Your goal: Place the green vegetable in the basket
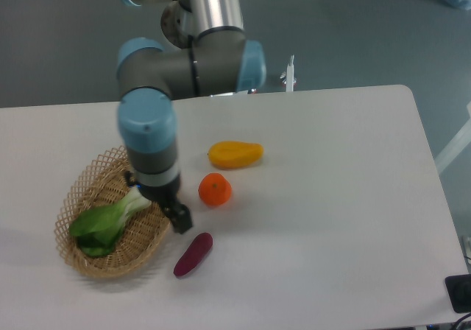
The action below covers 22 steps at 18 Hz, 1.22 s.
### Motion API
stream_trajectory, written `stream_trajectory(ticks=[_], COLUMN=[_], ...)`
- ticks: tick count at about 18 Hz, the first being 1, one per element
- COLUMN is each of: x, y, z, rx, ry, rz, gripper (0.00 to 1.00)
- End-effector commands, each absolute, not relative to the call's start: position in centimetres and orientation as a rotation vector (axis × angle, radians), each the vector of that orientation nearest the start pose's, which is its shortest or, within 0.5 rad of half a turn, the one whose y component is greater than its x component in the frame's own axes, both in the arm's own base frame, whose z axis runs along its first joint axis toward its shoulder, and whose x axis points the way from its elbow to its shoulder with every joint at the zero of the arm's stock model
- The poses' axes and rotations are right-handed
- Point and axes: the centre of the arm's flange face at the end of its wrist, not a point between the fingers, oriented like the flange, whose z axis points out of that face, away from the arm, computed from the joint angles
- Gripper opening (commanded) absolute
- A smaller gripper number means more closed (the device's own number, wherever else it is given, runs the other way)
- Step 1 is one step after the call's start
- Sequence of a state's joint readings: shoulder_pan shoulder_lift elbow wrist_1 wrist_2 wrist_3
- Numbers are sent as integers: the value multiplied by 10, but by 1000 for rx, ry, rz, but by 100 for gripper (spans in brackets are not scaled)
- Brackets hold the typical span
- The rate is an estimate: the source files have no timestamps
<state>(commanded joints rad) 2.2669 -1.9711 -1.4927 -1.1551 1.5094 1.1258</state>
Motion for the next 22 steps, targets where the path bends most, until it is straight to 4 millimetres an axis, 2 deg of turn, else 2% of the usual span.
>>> stream_trajectory(ticks=[6,10,18,22], x=[-388,-427,-490,-506], y=[551,529,500,495], z=[339,337,341,337], rx=[-2977,-2989,-2983,-2984], ry=[679,674,690,693], rz=[102,118,161,164], gripper=[100,100,100,100])
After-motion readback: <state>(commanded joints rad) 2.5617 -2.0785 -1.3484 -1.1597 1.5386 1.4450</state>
